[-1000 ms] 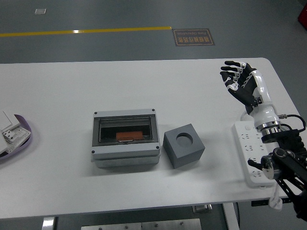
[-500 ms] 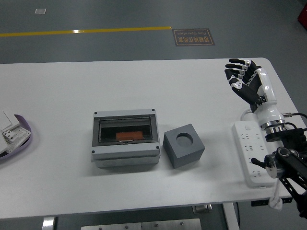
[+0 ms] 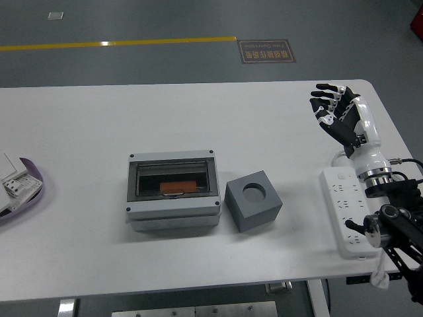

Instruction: Pick up the cylinder from the cube,place it in the box,flap close box

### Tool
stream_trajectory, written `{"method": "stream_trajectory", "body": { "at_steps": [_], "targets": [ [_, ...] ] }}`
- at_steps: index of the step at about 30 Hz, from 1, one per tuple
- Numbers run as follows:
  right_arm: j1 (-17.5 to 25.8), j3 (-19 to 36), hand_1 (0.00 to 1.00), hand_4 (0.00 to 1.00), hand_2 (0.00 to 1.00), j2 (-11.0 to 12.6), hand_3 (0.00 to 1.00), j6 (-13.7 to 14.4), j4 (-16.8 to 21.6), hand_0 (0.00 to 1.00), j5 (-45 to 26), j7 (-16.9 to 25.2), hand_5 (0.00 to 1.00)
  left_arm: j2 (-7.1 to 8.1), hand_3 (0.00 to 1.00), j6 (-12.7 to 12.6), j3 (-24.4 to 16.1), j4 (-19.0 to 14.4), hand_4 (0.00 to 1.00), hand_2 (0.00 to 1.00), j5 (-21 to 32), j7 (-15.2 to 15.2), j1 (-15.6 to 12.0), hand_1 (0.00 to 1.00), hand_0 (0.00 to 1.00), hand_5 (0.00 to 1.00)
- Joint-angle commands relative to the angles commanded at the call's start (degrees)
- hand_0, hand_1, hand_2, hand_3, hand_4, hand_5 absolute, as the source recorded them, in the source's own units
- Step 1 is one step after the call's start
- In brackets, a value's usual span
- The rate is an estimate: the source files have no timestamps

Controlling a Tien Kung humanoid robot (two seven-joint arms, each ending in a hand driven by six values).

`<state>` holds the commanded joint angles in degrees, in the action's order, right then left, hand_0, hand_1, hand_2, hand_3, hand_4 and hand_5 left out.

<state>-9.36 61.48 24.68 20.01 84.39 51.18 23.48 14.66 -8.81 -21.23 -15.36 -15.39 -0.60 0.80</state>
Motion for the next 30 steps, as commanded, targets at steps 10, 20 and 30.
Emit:
{"method": "stream_trajectory", "body": {
  "at_steps": [10, 20, 30],
  "targets": [
    [-0.15, 0.21, 0.589, 0.678, 0.618, -0.28, 0.636, 0.37, -0.05, 0.633, -1.77, -0.06, 0.209, -0.22, 0.655, -0.48, -1.28, 0.04, 0.790, 0.597, -1.24, 0.56, -0.03, 0.584, 0.518, 0.172],
    [-0.10, 0.19, 0.588, 0.672, 0.616, -0.45, 0.636, 0.79, -0.57, 0.625, -0.69, -0.90, 0.202, -0.07, 0.654, -0.70, -0.64, 0.09, 0.791, 0.597, -0.60, 0.84, -0.41, 0.583, 0.514, 0.173],
    [-0.65, -2.02, 0.583, 0.667, 0.619, -0.92, 0.639, -0.11, -1.15, 0.618, 1.25, -3.69, 0.171, 0.28, 0.654, -0.93, -1.60, 0.15, 0.790, 0.596, -0.75, 0.97, -0.90, 0.583, 0.510, 0.173]
  ]
}}
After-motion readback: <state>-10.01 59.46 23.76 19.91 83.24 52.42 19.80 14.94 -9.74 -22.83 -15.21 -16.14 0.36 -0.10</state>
